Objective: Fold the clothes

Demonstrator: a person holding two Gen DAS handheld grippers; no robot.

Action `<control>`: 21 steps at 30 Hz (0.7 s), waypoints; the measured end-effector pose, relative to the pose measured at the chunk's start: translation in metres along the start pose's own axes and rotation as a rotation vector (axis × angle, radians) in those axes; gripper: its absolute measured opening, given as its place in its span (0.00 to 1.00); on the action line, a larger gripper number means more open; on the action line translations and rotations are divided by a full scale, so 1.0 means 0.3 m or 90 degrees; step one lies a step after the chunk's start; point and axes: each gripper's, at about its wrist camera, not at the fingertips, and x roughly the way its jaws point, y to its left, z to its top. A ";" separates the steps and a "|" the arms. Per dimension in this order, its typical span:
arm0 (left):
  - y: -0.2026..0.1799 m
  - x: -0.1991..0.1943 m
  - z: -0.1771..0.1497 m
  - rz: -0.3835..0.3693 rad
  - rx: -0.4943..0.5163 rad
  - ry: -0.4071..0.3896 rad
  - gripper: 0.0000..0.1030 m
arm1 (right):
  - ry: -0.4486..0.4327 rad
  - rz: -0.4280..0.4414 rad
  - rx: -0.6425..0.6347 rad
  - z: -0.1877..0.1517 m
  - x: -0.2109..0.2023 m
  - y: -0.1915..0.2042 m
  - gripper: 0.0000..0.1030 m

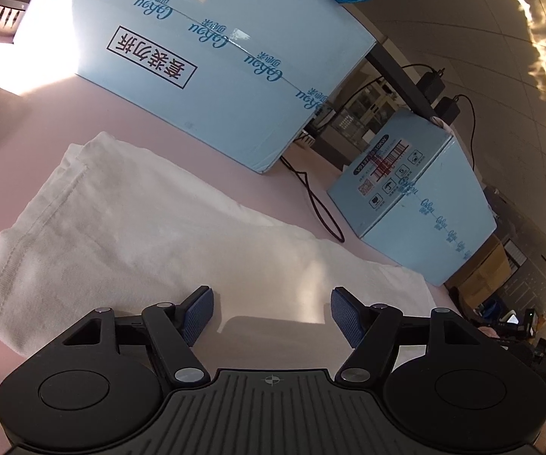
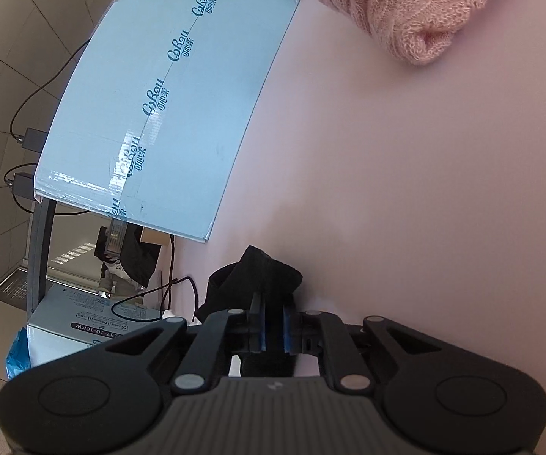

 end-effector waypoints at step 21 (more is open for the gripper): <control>0.015 0.000 0.003 -0.030 -0.022 0.006 0.70 | 0.045 0.000 0.013 0.008 0.092 0.027 0.11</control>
